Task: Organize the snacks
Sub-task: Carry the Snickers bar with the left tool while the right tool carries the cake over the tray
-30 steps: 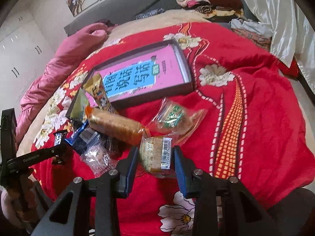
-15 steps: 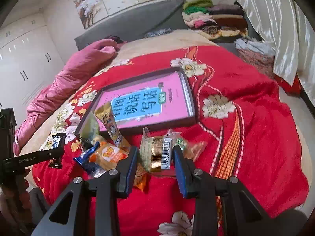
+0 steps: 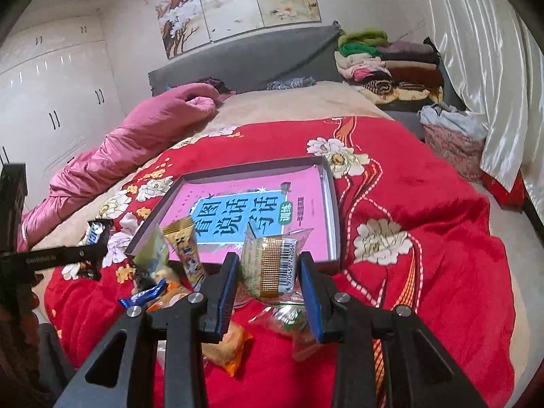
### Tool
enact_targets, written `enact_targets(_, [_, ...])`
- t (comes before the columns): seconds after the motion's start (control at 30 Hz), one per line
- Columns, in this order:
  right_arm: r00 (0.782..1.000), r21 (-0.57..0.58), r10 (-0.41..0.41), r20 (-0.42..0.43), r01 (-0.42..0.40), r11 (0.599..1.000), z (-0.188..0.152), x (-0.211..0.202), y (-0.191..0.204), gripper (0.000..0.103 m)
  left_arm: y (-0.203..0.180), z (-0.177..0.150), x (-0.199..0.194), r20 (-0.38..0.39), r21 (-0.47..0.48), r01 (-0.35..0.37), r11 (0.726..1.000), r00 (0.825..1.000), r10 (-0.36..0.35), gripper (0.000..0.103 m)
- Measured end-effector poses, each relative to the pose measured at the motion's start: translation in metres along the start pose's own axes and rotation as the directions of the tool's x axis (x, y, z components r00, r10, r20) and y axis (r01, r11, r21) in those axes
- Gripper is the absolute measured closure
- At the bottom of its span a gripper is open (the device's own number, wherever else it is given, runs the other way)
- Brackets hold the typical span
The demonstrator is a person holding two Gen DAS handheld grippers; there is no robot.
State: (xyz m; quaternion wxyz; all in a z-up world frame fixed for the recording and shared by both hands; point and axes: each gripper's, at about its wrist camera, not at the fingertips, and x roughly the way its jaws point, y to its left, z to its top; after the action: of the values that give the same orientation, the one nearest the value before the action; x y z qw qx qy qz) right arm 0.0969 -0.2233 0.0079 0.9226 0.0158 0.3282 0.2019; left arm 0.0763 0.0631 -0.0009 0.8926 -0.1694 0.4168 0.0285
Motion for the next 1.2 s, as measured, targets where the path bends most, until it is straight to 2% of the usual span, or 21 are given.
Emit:
enact_targets(0.33, [1.000, -0.003, 0.016, -0.005, -0.016, 1.000, 0.006, 0.019, -0.009, 0.067, -0.001, 0.024, 0.017, 0.024, -0.009, -0.003, 1.000, 1.000, 0.003, 0.073])
enact_targets(0.57, [1.000, -0.015, 0.018, -0.017, -0.018, 1.000, 0.011, 0.033, -0.010, 0.067, 0.001, 0.037, 0.033, 0.038, -0.017, 0.035, 0.999, 0.999, -0.035, 0.073])
enact_targets(0.73, [1.000, -0.020, 0.017, -0.021, -0.017, 1.000, 0.016, 0.043, -0.013, 0.067, 0.003, 0.044, 0.046, 0.040, -0.021, 0.035, 0.999, 0.999, -0.035, 0.073])
enact_targets(1.2, [0.996, -0.012, 0.035, -0.083, -0.037, 0.999, 0.026, 0.080, -0.021, 0.067, 0.005, 0.050, 0.084, -0.010, -0.017, 0.035, 0.999, 0.999, -0.035, 0.073])
